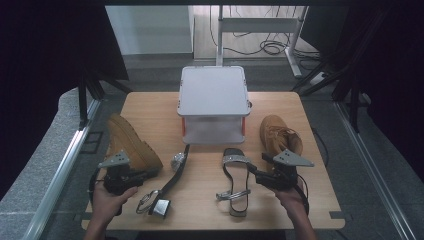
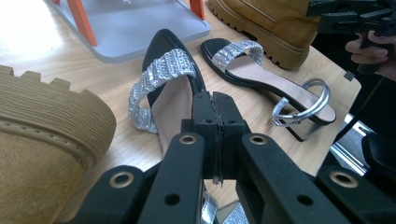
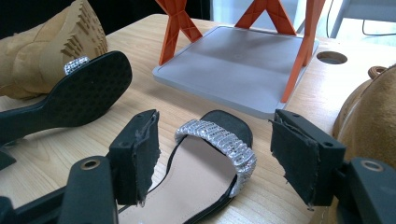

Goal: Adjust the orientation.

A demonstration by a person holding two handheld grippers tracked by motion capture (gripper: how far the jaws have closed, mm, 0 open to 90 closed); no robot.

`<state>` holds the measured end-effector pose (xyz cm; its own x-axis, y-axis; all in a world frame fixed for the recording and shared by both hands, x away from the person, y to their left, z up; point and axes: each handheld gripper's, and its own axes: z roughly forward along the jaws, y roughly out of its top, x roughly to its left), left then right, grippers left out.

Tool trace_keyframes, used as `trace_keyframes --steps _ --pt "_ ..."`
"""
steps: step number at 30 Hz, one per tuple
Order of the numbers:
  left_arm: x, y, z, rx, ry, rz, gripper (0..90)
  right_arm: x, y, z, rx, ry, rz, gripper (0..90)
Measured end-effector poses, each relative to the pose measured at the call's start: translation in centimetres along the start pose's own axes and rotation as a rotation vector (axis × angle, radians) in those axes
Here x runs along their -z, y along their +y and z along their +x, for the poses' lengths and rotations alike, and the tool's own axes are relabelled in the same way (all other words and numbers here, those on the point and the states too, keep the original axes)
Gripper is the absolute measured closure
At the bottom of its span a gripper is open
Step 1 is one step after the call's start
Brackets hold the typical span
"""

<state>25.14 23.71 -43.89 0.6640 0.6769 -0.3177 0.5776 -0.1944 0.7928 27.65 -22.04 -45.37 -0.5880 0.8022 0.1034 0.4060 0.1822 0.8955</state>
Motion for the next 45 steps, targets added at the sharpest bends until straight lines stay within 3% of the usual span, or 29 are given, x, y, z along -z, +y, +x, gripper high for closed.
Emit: trace_keyframes --steps 3,7,13,23,28,31,41,45 --pt "0.2 0.0 -0.2 0.0 0.007 0.002 89.7 0.1 0.0 0.0 -0.001 -0.001 -0.002 32.6" --pt "1.0 0.5 -1.4 -0.041 -0.005 -0.016 89.7 0.1 0.0 -0.1 -0.003 -0.007 -0.004 32.6" --pt "1.1 0.6 -1.6 -0.056 0.039 -0.007 89.7 0.2 0.1 0.0 -0.002 -0.01 -0.008 32.6" --pt "-2.5 -0.1 -1.8 -0.09 0.073 0.124 89.7 0.2 0.0 -0.1 -0.002 -0.017 -0.007 32.5" --pt "-3.3 -0.4 -1.5 -0.083 0.08 0.144 89.6 0.3 0.0 -0.1 -0.005 -0.023 -0.008 32.5" --pt "-3.6 -0.5 -1.1 -0.076 0.13 0.146 89.5 0.3 0.0 -0.1 -0.006 -0.027 -0.007 32.5" --pt "-5.0 -1.1 -0.4 -0.056 0.119 0.171 89.3 -0.3 -0.2 0.2 -0.001 -0.026 0.013 32.5" --pt "-5.2 -1.3 -0.3 -0.049 0.131 0.173 89.1 -0.4 -0.3 0.2 0.0 -0.052 0.003 32.7"
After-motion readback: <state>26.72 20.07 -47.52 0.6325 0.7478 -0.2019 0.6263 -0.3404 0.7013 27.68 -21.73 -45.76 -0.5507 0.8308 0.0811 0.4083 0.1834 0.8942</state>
